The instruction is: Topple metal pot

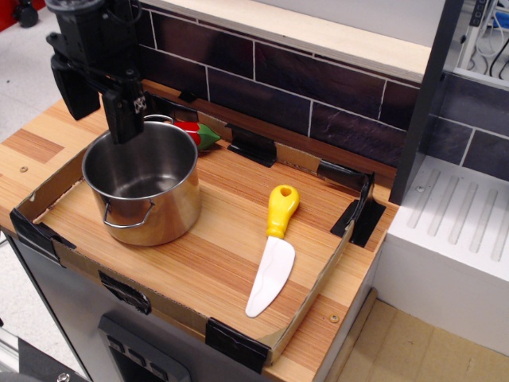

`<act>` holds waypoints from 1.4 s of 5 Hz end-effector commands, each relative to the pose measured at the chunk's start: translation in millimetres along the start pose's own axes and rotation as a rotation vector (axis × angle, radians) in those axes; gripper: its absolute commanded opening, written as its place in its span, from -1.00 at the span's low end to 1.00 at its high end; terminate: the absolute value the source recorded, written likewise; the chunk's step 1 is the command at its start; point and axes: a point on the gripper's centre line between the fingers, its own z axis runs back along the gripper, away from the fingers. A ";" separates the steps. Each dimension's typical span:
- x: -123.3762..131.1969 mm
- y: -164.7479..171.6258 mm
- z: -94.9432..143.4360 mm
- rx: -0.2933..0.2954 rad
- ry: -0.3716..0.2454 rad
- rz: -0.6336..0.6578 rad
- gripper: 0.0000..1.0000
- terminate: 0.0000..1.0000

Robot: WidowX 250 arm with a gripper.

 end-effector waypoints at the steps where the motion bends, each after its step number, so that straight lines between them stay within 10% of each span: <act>1: 5.8 3.7 -8.4 0.034 0.002 -0.013 1.00 -1.00; 3: 5.3 3.8 -15.2 0.052 0.015 -0.019 1.00 -1.00; 4: 4.2 3.2 -15.9 0.051 0.015 -0.030 -1.00 -1.00; 7: 0.6 2.7 -12.8 0.090 0.015 -0.049 -1.00 -1.00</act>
